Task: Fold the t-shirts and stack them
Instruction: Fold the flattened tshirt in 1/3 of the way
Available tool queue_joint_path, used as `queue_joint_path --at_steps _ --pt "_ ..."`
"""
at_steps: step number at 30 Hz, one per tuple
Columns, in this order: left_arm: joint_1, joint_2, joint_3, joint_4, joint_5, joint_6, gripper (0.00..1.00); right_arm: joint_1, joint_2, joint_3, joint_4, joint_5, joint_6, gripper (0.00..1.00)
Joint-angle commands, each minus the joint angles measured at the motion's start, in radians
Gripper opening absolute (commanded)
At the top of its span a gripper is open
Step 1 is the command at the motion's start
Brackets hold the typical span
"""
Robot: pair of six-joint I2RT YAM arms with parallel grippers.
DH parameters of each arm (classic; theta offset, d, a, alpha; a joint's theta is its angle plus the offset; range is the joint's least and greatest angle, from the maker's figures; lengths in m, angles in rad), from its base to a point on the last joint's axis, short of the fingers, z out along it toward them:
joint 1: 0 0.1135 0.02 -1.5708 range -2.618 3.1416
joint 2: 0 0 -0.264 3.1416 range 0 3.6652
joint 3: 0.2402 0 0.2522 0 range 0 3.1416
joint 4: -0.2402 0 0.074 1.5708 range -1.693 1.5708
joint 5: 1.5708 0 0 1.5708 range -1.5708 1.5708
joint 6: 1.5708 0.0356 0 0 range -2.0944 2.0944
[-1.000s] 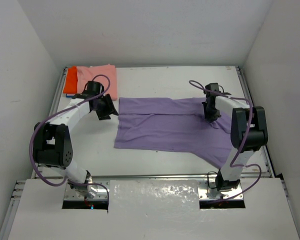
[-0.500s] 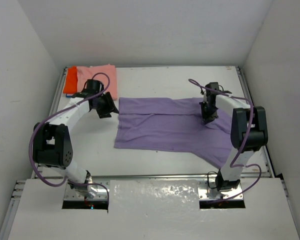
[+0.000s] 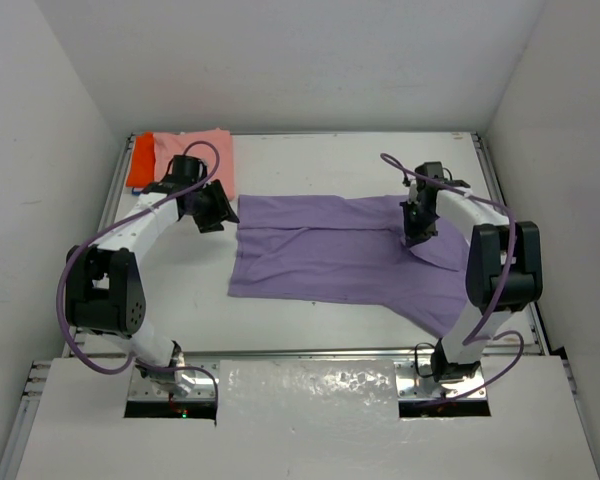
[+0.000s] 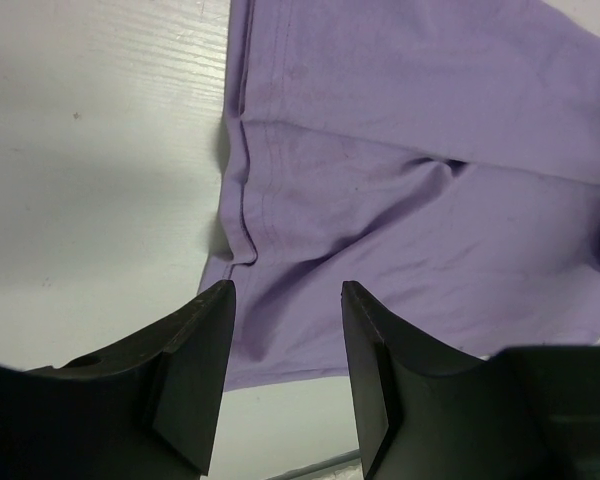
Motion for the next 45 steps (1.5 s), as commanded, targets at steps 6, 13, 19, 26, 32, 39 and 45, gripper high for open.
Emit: queue_joint_path --at_steps 6,13,19,26,32,39,45 --pt "0.012 -0.002 0.026 0.028 0.008 0.006 0.45 -0.007 -0.066 -0.028 0.008 -0.036 0.003 0.29" --pt "0.012 0.116 0.130 0.080 -0.038 0.081 0.45 -0.080 -0.132 -0.013 0.016 0.130 0.113 0.46" --pt "0.012 0.265 0.210 0.258 0.066 0.148 0.46 -0.160 -0.060 -0.003 0.040 0.181 0.156 0.46" --pt "-0.022 0.450 0.380 0.371 0.164 0.150 0.46 -0.182 0.040 -0.003 0.089 0.178 0.193 0.45" --pt "-0.042 0.609 0.502 0.341 0.134 0.144 0.46 -0.222 0.093 -0.006 0.086 0.211 0.217 0.45" --pt "-0.042 0.725 0.574 0.334 0.088 0.153 0.46 -0.286 0.127 0.001 0.088 0.230 0.199 0.45" --pt "-0.044 0.790 0.621 0.360 0.078 0.150 0.47 -0.316 0.158 0.024 0.082 0.222 0.171 0.45"
